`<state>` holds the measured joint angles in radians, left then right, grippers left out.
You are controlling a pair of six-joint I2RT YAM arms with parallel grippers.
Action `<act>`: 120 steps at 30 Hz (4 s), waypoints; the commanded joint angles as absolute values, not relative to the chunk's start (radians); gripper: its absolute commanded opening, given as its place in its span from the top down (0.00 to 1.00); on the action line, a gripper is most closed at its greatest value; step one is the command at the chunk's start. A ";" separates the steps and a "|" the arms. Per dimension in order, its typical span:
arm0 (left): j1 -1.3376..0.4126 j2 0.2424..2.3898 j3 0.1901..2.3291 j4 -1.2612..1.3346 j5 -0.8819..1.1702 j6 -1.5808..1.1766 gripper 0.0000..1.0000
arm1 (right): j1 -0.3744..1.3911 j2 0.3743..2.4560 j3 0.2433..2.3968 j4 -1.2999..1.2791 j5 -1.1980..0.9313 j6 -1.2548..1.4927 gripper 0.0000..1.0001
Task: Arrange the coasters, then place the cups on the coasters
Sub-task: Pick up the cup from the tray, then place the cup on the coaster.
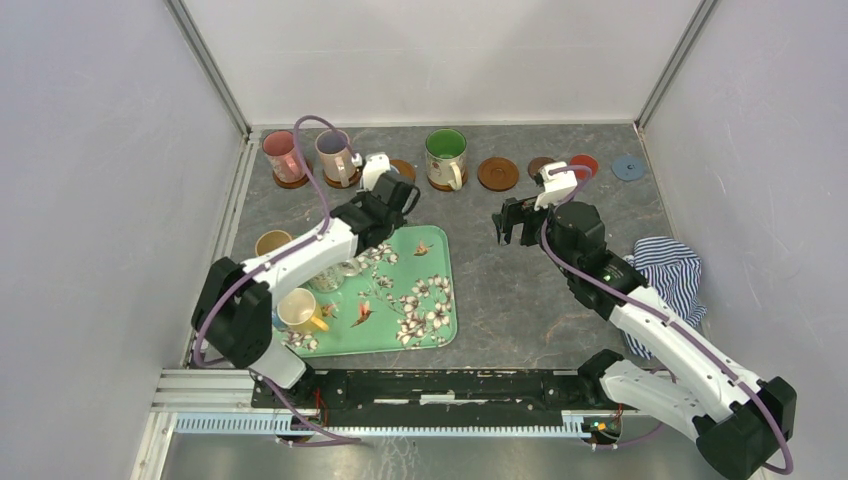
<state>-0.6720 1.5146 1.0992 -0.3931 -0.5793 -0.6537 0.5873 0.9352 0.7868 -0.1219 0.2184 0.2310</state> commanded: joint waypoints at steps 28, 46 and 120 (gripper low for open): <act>-0.436 2.072 1.658 -0.187 -0.381 -0.318 0.98 | 0.591 0.794 0.841 -0.195 0.253 0.227 0.02; -0.390 2.158 1.716 -0.226 -0.365 -0.331 0.98 | 0.591 0.800 0.841 -0.207 0.260 0.215 0.02; -0.409 2.138 1.678 -0.241 -0.423 -0.267 0.72 | 0.591 0.832 0.836 -0.200 0.232 0.231 0.02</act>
